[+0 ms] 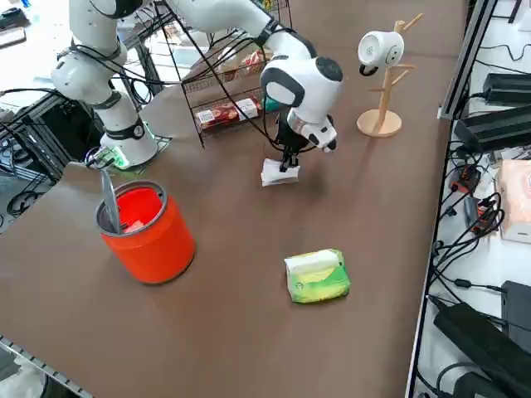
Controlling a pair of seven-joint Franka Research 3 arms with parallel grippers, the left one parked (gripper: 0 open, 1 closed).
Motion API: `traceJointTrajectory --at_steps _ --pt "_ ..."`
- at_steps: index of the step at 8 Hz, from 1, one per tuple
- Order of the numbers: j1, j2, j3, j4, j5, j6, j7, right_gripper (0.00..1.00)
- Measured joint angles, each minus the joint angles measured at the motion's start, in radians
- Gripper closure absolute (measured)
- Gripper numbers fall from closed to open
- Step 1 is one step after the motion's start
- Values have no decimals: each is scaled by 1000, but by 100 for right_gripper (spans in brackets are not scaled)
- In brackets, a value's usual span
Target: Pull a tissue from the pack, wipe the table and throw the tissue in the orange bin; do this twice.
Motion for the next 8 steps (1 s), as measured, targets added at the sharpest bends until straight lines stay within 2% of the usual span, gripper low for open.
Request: traceJointTrajectory --at_steps 1,2,3,4,6,8 --pt "0 -4 -1 -15 -18 16 0 90" --pt "0 -5 -1 -22 -45 21 1 80" --pt "0 -8 -1 -23 -62 23 1 61" --pt "2 -9 -1 -24 -65 23 1 48" --pt "20 -10 1 -30 -66 34 1 37" --pt "41 -10 1 -50 -74 59 1 35"
